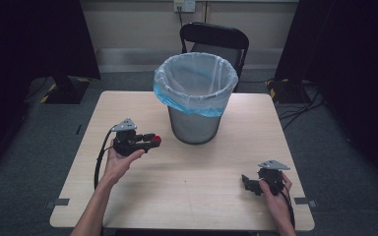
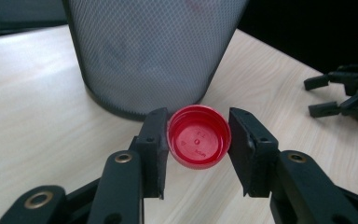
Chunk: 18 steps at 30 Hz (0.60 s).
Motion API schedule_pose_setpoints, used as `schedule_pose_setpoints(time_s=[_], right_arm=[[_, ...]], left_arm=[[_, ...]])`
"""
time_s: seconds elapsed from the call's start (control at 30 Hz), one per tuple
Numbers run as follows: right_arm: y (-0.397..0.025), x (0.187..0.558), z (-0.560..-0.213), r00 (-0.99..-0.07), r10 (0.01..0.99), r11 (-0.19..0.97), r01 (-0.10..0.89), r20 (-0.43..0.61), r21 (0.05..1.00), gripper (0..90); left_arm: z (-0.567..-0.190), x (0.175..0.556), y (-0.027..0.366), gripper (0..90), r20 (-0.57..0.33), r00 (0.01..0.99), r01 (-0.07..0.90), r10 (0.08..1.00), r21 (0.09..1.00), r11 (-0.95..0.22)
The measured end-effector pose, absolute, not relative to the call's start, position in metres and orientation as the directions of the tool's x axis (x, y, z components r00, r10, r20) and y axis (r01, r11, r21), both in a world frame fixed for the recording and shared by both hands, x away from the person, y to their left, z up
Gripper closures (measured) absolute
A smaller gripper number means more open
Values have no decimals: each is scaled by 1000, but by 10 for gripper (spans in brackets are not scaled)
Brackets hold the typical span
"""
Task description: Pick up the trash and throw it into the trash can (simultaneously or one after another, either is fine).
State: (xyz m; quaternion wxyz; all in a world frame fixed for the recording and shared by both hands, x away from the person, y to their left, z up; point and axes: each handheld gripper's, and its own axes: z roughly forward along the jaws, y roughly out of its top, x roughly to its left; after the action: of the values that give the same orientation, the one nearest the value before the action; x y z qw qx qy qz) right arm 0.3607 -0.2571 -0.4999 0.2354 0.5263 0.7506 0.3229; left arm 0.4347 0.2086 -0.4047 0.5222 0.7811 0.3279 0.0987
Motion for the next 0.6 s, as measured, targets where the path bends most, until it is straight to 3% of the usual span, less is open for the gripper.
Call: schedule_pose_setpoints(time_s=[0.6], right_arm=[[-257,361,-500,-337,941,239,638,-13,732,104]], left_arm=[[-362,429,208,593,-161,805,322,572,927,-193]])
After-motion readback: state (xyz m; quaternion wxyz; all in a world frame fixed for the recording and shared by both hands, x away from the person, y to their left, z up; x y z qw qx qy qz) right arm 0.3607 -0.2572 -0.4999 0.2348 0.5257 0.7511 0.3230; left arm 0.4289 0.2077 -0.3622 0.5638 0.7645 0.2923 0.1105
